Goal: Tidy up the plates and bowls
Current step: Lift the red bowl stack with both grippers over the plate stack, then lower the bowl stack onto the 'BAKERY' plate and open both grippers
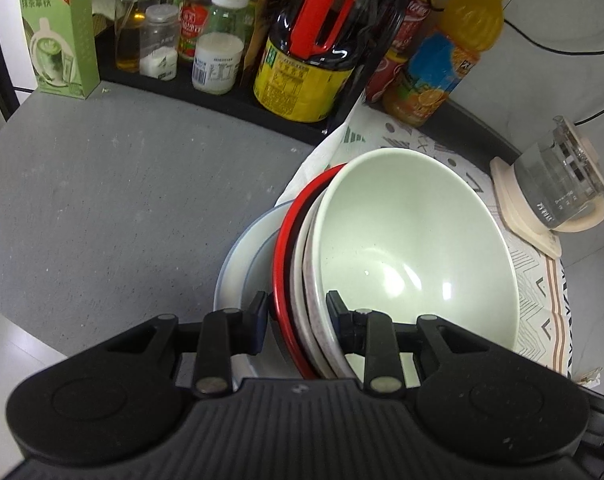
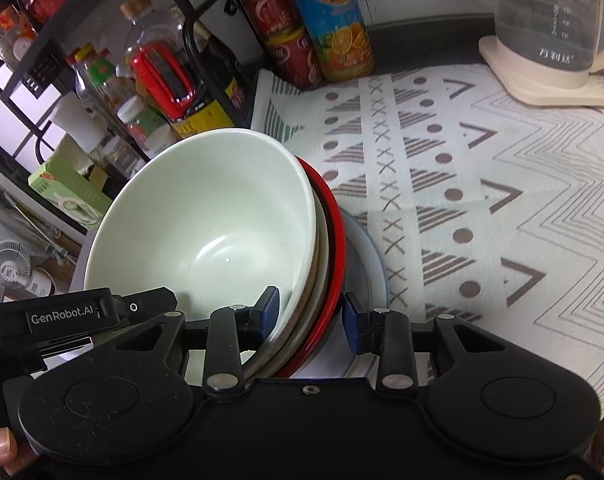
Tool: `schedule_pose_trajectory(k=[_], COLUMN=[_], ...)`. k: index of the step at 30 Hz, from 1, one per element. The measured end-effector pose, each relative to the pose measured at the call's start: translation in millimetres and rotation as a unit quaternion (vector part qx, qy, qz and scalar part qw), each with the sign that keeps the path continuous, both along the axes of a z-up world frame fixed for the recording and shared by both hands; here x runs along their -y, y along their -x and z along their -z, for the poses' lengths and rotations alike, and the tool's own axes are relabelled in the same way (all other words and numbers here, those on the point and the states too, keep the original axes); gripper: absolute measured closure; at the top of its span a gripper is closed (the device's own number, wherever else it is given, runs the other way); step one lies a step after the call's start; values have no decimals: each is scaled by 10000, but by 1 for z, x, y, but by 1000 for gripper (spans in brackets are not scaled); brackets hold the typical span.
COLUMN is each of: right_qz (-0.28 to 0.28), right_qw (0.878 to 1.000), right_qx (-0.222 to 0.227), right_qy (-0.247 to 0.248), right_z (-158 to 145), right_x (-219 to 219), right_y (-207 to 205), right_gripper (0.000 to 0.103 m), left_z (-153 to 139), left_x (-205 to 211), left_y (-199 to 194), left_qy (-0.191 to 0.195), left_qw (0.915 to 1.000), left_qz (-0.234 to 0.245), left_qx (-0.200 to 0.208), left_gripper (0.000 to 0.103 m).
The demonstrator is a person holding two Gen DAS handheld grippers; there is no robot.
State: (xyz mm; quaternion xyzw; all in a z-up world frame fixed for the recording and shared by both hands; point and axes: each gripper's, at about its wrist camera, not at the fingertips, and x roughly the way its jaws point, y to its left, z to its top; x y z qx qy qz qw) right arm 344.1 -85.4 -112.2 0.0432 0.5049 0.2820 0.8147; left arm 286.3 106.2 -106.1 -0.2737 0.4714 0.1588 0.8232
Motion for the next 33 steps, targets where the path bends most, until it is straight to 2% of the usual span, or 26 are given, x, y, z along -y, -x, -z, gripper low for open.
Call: schedule_pose_trajectory(k=[17,22,23,25,27,28,29,31,33], right_qz=[77,44,30,-3,-2,23,61,78,63], right_qw=[9999,9999,10000,10000,9997,9995,9993,9989,9985], right_qx=[-54,-74,-17,66,171,245,311,408,493], right_qy=[102,59,45,-31,-180,-212,-218,-226,-246], right_z=[5,4,2,-3,-10,-13,-15,-19,-21], right_x=[-6,-5,-4,-2,3,5,7,13,20], right_y=[0,1,2,2,3,3,3,3,5], right_gripper=[68,64,64,57,47,43,34,26,10], left_z=[11,3,2,-2,-6,-8,-10,-15,-16], left_x=[-4,-3,-4,-5,-6,-5,-4,-2,0], left_y=[-4,-5,-5,-3,0,2,4,8,11], left_qy=[124,-40,-54,-89,-101,-117,-150,-217,-207], left_qw=[9998,9997,9996,9995,9995,9995,9993,9989,9988], left_qz=[14,-51,-85,-170,-207,-233,-281,-365,-377], left_qx=[-174,-229,-263,-265,-229,-200,-184,-190,-248], left_gripper=[75,66,59,47,29,25,21,19,18])
